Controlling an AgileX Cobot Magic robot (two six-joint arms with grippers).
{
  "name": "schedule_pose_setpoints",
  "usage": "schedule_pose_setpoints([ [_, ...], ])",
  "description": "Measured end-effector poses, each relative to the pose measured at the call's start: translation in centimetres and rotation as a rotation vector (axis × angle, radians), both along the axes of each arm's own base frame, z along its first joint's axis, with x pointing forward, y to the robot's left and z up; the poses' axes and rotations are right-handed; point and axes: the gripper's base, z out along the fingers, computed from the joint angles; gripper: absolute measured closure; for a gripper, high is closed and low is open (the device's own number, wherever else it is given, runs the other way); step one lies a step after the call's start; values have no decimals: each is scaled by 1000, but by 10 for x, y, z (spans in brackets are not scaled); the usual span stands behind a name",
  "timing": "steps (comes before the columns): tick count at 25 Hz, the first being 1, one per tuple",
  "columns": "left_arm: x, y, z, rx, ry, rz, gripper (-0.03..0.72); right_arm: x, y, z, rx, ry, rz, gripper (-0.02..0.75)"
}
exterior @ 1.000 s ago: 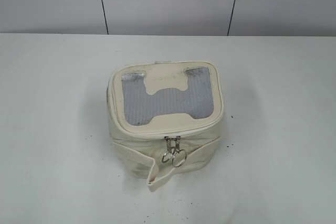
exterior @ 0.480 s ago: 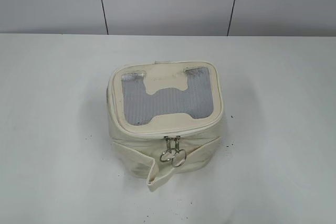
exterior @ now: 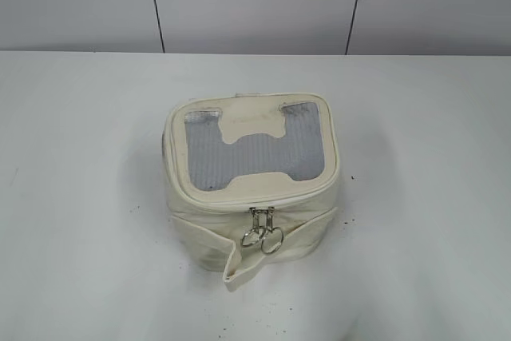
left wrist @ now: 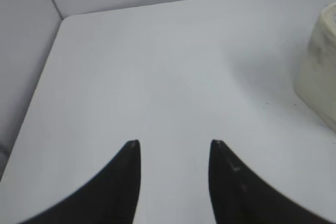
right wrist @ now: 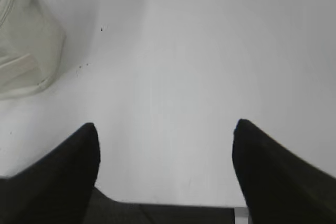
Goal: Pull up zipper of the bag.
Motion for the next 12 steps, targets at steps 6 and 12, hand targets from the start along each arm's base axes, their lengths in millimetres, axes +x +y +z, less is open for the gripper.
schedule_pose_setpoints([
  [6,0,0,0,0,-1,35,356,-15,-1,0,3,-97,-6,151],
  [12,0,0,0,0,-1,35,369,-16,-1,0,3,-99,-6,151],
])
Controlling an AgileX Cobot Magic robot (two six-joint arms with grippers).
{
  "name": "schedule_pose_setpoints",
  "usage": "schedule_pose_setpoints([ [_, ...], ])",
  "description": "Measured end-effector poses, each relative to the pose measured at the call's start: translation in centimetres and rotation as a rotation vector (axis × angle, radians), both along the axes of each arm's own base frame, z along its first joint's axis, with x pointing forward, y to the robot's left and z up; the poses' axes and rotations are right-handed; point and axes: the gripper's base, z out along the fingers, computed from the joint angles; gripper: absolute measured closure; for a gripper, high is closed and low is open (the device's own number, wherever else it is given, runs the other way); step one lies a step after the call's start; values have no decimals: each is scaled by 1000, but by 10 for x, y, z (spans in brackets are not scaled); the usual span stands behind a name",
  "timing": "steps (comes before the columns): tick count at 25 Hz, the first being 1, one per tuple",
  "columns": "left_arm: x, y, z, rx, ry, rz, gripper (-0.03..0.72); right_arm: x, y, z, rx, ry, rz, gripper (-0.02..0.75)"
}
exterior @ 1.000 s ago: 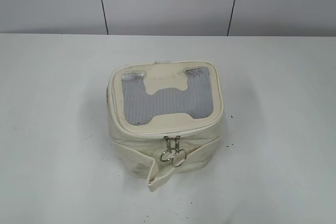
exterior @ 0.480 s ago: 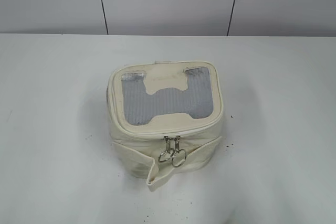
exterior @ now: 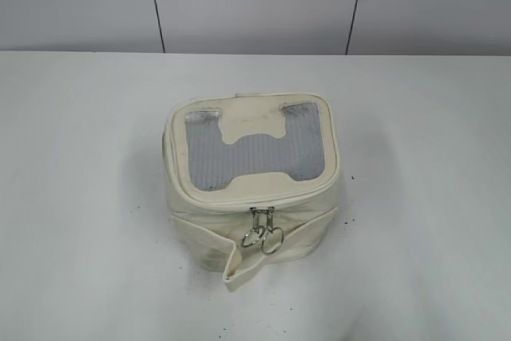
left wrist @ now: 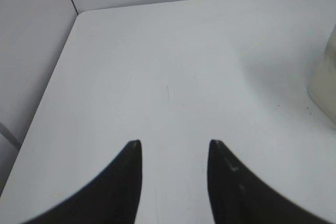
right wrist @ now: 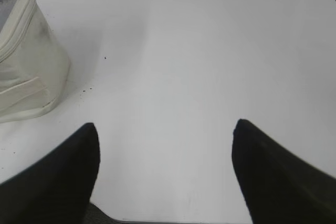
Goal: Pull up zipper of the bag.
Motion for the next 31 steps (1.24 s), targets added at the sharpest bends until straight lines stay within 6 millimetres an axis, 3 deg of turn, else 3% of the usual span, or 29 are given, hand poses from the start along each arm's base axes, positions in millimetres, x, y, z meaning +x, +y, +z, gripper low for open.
schedule_pose_setpoints([
  [31,0,0,0,0,0,0,400,0,0,0,0,0,0,151],
])
